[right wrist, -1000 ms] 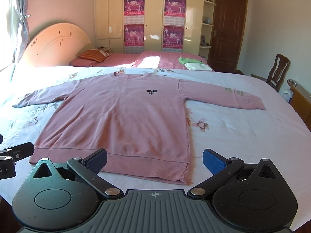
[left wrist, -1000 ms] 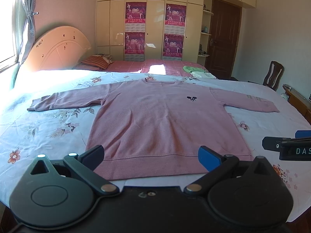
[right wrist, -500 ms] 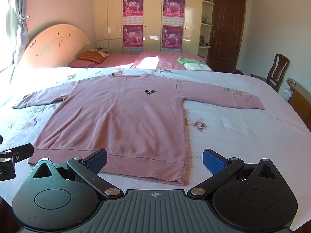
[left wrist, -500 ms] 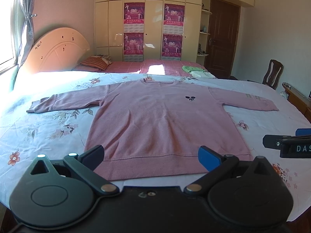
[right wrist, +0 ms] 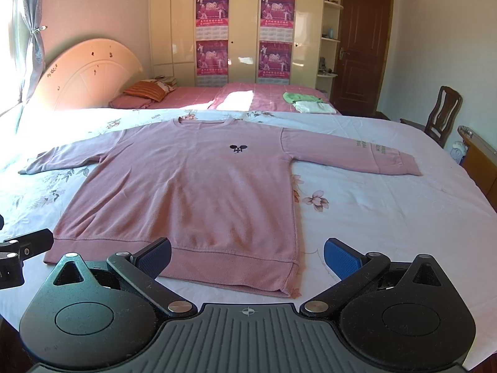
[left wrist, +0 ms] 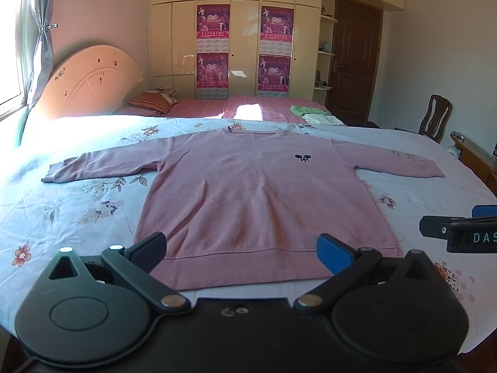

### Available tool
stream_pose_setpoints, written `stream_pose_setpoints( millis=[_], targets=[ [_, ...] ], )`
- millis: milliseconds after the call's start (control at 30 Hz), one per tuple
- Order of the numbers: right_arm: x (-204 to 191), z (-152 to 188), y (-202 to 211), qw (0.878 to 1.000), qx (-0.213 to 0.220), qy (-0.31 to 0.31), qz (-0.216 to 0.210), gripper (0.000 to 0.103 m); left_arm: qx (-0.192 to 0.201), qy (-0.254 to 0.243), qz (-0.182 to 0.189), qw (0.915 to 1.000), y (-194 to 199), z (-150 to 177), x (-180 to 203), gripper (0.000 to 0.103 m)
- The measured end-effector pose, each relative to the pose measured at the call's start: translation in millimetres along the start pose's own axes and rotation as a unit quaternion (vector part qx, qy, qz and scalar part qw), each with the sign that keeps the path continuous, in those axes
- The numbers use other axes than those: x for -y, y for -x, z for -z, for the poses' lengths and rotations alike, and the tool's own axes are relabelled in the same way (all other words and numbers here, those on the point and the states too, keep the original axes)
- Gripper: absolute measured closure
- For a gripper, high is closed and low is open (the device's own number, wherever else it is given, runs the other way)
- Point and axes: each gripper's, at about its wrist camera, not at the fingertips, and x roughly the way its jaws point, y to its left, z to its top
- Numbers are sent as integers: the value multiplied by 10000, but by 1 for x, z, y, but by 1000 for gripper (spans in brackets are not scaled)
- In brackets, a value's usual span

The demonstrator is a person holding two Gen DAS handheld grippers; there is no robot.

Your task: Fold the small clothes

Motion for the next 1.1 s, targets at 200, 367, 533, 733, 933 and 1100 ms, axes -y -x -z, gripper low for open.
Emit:
stream_pose_setpoints(
  millis=[200, 367, 533, 733, 933, 1100],
  targets=[
    [0, 0, -1, 10000, -5, -7, 3, 0, 3, -3, -4, 10000, 0, 0, 0, 0],
    [1, 0, -2, 10000, -18, -17, -2, 0, 3, -8, -3, 10000, 0, 1, 1, 0],
    [4, 0, -5, 10000, -54, -32, 13, 0, -3, -8, 2, 10000, -1, 0, 2, 0],
    [6, 0, -8, 10000, -86, -33, 28, 0, -21, -11, 9, 10000, -2, -1, 5, 0],
    [10, -3, -16, 9999, -114, -53, 97, 0, -82, 9, -23, 10000, -13, -6, 5, 0],
    [21, -11, -31, 9995, -176, -168, 177, 0, -165, 9, 19, 9999, -42, -18, 9, 0]
  ],
)
